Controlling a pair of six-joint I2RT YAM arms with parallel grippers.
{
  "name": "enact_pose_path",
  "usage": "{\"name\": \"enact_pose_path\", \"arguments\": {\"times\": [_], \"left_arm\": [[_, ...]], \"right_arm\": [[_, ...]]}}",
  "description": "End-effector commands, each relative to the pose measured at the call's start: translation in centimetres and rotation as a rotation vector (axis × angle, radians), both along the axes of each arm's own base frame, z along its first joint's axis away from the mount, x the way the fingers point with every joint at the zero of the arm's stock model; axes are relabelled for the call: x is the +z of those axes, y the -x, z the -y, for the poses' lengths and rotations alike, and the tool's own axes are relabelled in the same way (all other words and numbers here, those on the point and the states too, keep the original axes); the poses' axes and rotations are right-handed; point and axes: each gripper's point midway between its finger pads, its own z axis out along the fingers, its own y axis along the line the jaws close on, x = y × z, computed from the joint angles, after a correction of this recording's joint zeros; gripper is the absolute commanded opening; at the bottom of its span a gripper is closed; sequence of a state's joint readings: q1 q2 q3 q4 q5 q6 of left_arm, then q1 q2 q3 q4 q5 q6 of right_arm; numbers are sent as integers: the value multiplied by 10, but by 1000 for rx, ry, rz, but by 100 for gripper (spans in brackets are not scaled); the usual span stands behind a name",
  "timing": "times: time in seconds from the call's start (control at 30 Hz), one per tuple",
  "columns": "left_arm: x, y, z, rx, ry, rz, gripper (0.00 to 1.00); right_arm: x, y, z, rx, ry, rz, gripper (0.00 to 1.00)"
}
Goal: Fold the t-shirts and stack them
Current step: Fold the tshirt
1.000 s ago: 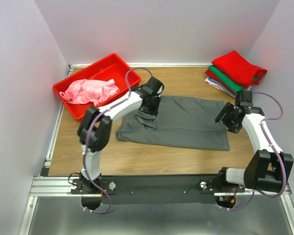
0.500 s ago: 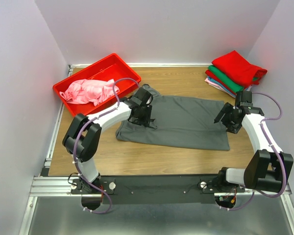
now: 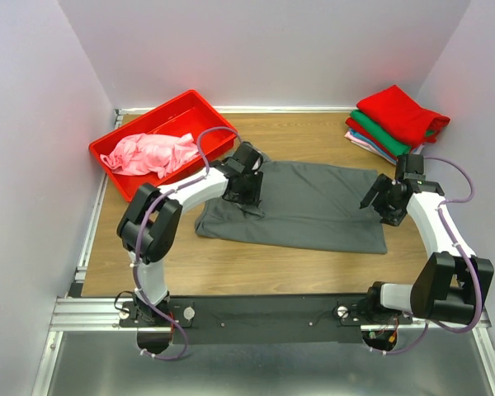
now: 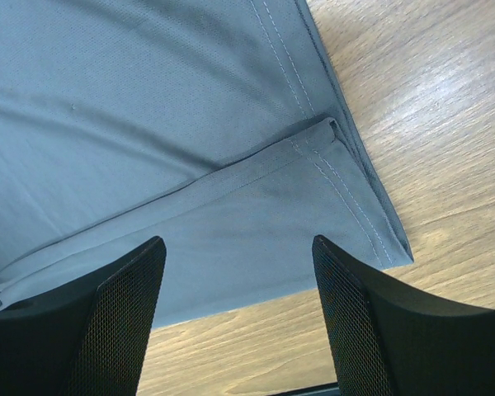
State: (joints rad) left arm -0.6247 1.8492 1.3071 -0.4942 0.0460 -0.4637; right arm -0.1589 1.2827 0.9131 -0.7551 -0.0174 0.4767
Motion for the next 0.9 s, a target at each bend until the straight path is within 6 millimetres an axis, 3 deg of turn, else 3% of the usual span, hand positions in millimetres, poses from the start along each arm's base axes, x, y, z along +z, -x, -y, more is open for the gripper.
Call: {"name": "enact_pose_path", "arguments": {"times": [0.0,0.43,0.87], "left_arm": [[-4,-5,9,-40,21,-6,58],[-14,3,26,-100,79,-63,58],[0,1,54,-148,160,-47,57]], "right_arm": [[0,5,-1,13,-5,-2,79],[-1,6,-1,9,-3,-3,79],[-3,7,0,8,-2,-10,79]]}}
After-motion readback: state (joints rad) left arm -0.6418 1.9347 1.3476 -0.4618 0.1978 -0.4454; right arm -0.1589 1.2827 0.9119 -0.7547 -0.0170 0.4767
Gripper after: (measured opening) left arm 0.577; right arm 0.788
